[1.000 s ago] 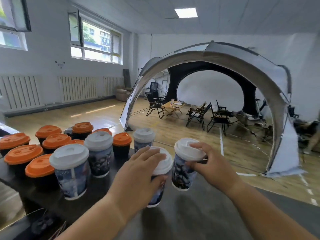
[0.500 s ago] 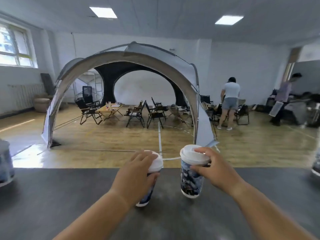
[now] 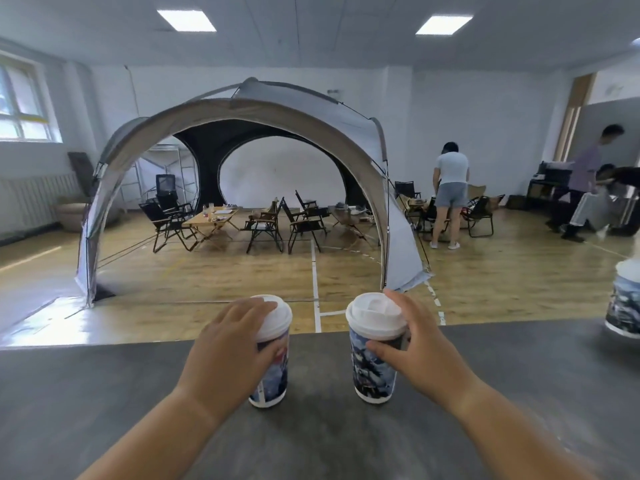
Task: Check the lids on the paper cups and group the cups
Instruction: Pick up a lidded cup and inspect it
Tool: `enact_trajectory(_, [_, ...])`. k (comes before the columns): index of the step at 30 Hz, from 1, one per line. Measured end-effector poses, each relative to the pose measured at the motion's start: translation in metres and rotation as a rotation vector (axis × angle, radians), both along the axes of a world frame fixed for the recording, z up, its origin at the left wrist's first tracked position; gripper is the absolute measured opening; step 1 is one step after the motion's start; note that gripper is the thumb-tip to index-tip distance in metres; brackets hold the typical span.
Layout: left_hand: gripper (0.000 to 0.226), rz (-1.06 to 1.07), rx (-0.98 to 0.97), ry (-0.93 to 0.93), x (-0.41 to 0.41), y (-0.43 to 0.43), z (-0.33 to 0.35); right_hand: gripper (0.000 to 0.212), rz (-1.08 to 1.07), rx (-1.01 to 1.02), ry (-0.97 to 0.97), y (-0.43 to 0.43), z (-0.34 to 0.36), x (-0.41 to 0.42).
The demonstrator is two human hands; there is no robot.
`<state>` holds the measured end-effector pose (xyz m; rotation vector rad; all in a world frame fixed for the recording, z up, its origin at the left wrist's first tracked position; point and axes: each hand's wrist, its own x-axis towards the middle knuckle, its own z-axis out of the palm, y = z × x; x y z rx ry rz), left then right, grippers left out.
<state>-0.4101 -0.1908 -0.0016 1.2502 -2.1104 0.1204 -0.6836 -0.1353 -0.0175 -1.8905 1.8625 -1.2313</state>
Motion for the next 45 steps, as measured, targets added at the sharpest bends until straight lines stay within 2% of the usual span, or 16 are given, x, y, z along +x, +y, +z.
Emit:
enact_trajectory(5, [0.059,-0.019,-0.177,-0.079,-0.002,-0.003,-0.006,0.078,-0.026,-0.071,-0.024,0.001,-0.012,0.006])
enact_trajectory(7, [0.058,-0.065,-0.254,-0.037,-0.005,-0.001,-0.004,0.081,-0.029,-0.083,-0.059,0.0,-0.017,0.01])
enact_trajectory(9, [0.052,-0.21,-0.274,0.095,-0.021,0.007,0.003,0.084,-0.056,-0.124,-0.068,-0.001,-0.023,0.013])
enact_trajectory(12, [0.047,-0.419,-0.089,0.366,-0.07,0.019,0.014,0.091,-0.105,-0.187,-0.085,-0.003,-0.028,0.014])
enact_trajectory(15, [0.04,-0.456,0.178,0.589,-0.123,0.014,0.009,0.094,-0.175,-0.21,-0.092,-0.003,-0.026,0.01])
enact_trajectory(19, [0.037,-0.572,0.575,1.047,-0.161,0.002,-0.013,0.095,-0.176,-0.222,-0.099,-0.001,-0.027,-0.002])
enact_trajectory(21, [0.037,-0.616,0.644,1.168,-0.166,0.002,-0.025,0.097,-0.145,-0.165,-0.159,-0.001,-0.028,-0.004])
enact_trajectory(24, [0.041,-0.656,0.678,1.234,-0.168,0.005,-0.037,0.102,-0.102,-0.11,-0.196,0.002,-0.032,-0.004])
enact_trajectory(26, [0.037,-0.646,0.666,1.225,-0.169,0.003,-0.046,0.093,-0.053,-0.105,-0.347,0.005,-0.026,-0.003])
enact_trajectory(29, [0.046,-0.642,0.659,1.179,-0.17,0.0,-0.054,0.051,-0.061,-0.151,-0.763,-0.003,-0.002,-0.011])
enact_trajectory(31, [0.046,-0.644,0.644,1.176,-0.172,-0.002,-0.057,0.022,-0.1,-0.065,-0.877,-0.018,0.015,-0.022])
enact_trajectory(32, [0.045,-0.649,0.633,1.175,-0.172,-0.002,-0.058,0.018,-0.067,0.005,-0.896,-0.022,0.019,-0.026])
enact_trajectory(37, [0.041,-0.651,0.566,1.191,-0.177,-0.007,-0.062,0.035,0.032,0.165,-0.917,-0.035,0.015,-0.021])
enact_trajectory(43, [0.051,-0.671,0.571,1.222,-0.177,-0.002,-0.059,0.032,0.011,0.097,-1.041,-0.038,0.002,-0.019])
enact_trajectory(45, [0.046,-0.675,0.586,1.203,-0.177,-0.002,-0.059,0.031,-0.005,0.046,-0.965,-0.035,0.002,-0.018])
